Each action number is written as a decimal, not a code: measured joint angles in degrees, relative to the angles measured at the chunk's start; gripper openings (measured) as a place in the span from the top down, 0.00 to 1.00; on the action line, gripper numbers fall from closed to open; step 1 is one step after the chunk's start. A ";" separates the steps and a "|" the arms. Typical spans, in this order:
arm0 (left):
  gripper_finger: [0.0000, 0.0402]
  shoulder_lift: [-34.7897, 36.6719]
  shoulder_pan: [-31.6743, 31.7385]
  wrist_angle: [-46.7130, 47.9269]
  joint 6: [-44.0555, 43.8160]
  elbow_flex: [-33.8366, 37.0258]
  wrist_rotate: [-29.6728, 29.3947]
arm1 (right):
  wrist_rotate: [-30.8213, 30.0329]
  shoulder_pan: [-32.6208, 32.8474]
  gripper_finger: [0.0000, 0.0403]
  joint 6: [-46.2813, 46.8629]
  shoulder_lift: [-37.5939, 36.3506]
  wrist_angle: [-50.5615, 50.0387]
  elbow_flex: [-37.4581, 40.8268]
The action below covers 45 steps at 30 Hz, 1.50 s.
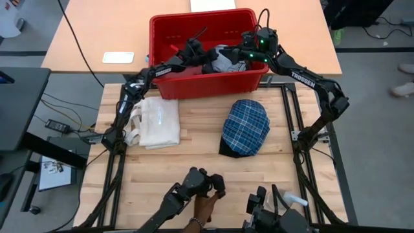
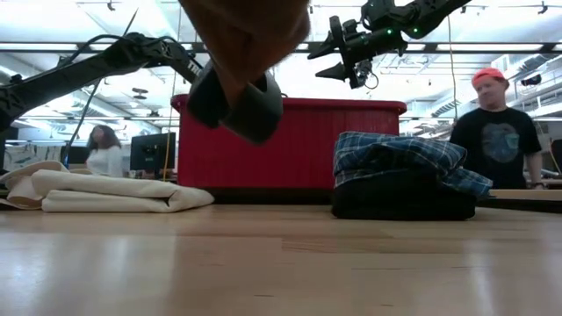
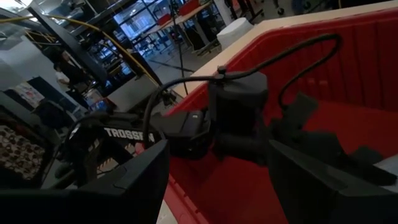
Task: Fold laundry
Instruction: Remove the gray shirt from the laundry bin
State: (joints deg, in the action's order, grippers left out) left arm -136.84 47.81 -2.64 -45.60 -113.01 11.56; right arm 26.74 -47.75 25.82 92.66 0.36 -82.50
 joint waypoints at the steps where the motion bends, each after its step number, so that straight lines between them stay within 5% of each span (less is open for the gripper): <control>1: 0.27 -0.37 -0.20 -0.20 -0.07 0.00 -0.33 | 0.00 0.00 0.33 0.02 0.00 -0.02 0.00; 9: 0.27 -2.48 -0.37 -1.13 -1.38 0.04 0.58 | 0.04 0.11 0.33 1.05 -0.04 0.09 0.00; 17: 0.27 -4.41 -1.70 -15.01 -8.72 0.04 15.01 | 0.08 0.37 0.33 1.05 -0.04 0.46 0.00; 24: 0.27 -4.56 -1.67 -23.33 -11.17 0.04 20.66 | -0.20 -0.91 0.33 0.40 -1.00 -0.16 0.00; 37: 0.27 -4.56 2.34 -27.59 -16.67 0.04 24.32 | -12.62 -4.25 0.33 -16.72 0.12 -13.69 -0.01; 45: 0.28 -3.16 4.84 -27.21 -17.75 0.04 31.69 | -16.97 -4.02 0.33 -15.54 0.81 -12.78 0.00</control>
State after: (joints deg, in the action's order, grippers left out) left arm -140.00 52.65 -29.86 -63.34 -112.97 43.25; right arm 9.77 -51.77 10.28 93.47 -12.43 -82.50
